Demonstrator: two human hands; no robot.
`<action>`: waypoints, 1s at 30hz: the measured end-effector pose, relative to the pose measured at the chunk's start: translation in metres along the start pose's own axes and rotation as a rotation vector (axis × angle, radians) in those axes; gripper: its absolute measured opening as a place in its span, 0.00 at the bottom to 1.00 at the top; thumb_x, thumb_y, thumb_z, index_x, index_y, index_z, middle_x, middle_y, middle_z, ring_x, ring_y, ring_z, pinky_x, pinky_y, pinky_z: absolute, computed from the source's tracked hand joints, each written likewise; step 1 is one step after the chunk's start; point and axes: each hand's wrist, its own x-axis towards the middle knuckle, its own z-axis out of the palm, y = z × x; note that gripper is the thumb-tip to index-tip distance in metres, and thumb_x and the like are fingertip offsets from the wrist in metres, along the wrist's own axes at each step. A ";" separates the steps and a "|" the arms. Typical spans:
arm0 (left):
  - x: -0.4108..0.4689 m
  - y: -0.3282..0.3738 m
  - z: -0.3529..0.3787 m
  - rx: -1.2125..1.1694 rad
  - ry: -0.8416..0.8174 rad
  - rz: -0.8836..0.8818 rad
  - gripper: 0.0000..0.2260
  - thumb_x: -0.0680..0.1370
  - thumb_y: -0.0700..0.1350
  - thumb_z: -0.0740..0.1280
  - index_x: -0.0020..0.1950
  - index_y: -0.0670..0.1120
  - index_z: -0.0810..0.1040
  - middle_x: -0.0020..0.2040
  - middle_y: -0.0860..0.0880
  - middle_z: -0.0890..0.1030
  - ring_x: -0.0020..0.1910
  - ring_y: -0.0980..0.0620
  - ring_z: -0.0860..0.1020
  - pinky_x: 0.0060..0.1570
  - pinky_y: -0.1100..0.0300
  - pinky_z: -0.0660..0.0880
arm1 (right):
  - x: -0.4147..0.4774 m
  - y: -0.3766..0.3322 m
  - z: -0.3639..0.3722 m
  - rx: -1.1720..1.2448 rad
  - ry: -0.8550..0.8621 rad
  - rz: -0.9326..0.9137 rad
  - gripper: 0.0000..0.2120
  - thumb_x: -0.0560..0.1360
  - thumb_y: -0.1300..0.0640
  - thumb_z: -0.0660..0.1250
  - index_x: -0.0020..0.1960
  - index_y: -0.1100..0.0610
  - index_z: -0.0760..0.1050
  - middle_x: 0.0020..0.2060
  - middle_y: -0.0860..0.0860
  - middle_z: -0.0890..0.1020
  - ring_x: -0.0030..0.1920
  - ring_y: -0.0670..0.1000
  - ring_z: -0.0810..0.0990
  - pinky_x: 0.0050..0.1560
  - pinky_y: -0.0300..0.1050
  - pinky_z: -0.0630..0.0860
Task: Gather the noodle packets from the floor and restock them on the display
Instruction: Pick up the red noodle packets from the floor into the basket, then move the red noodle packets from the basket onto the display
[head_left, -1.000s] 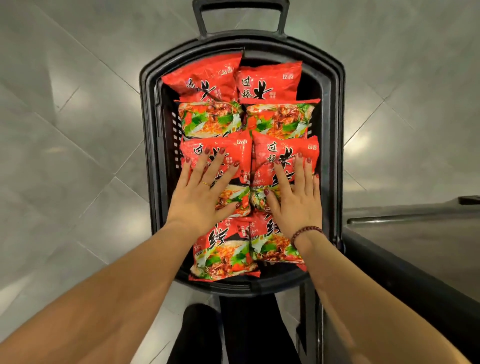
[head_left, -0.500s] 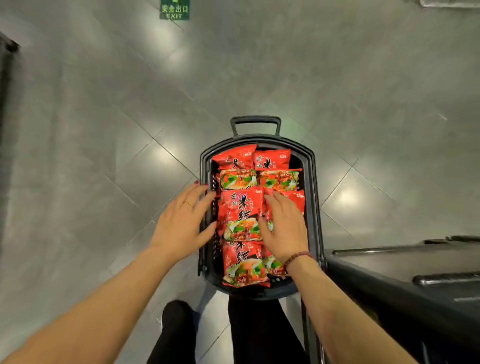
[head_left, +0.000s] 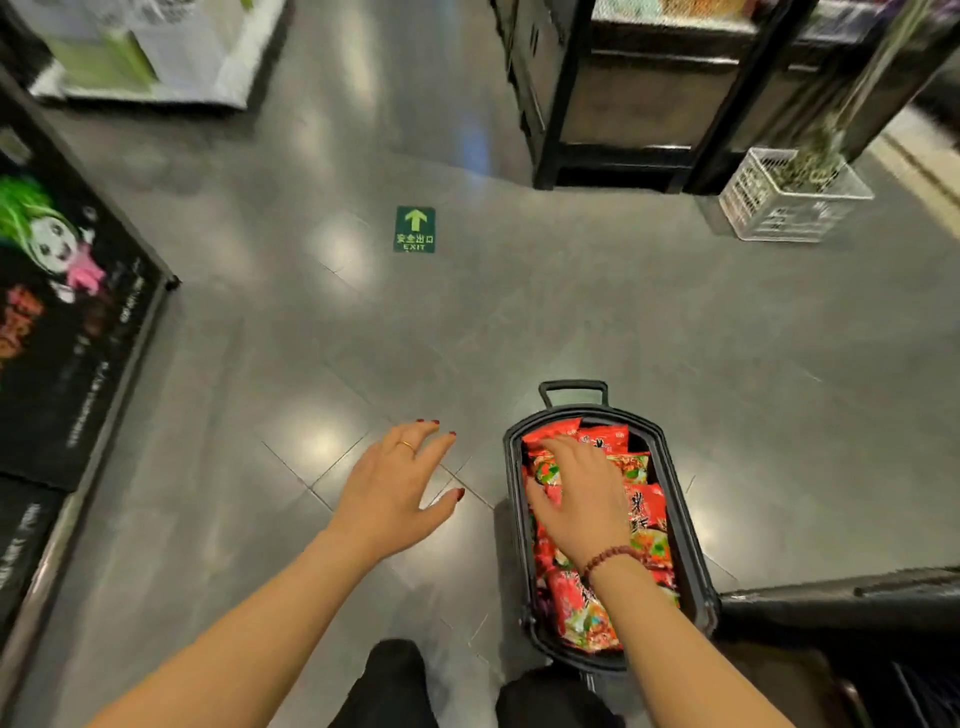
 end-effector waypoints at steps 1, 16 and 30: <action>0.000 -0.009 -0.008 0.015 -0.004 0.017 0.27 0.72 0.62 0.61 0.64 0.46 0.77 0.60 0.45 0.79 0.59 0.44 0.78 0.47 0.50 0.80 | 0.002 -0.012 -0.001 -0.006 0.006 0.006 0.25 0.71 0.40 0.57 0.61 0.52 0.75 0.58 0.49 0.78 0.58 0.54 0.76 0.57 0.51 0.73; 0.181 -0.056 -0.033 0.081 -0.038 0.261 0.28 0.72 0.63 0.60 0.63 0.47 0.78 0.56 0.49 0.80 0.55 0.47 0.79 0.44 0.54 0.80 | 0.131 -0.007 -0.011 -0.015 0.008 0.172 0.24 0.74 0.44 0.64 0.67 0.52 0.72 0.65 0.49 0.75 0.66 0.53 0.71 0.67 0.50 0.68; 0.473 0.035 -0.004 0.122 -0.260 0.718 0.28 0.72 0.63 0.60 0.63 0.47 0.78 0.55 0.48 0.81 0.55 0.46 0.80 0.46 0.53 0.80 | 0.254 0.127 -0.047 0.120 0.124 0.688 0.24 0.78 0.44 0.60 0.72 0.50 0.65 0.70 0.46 0.68 0.70 0.50 0.64 0.70 0.44 0.59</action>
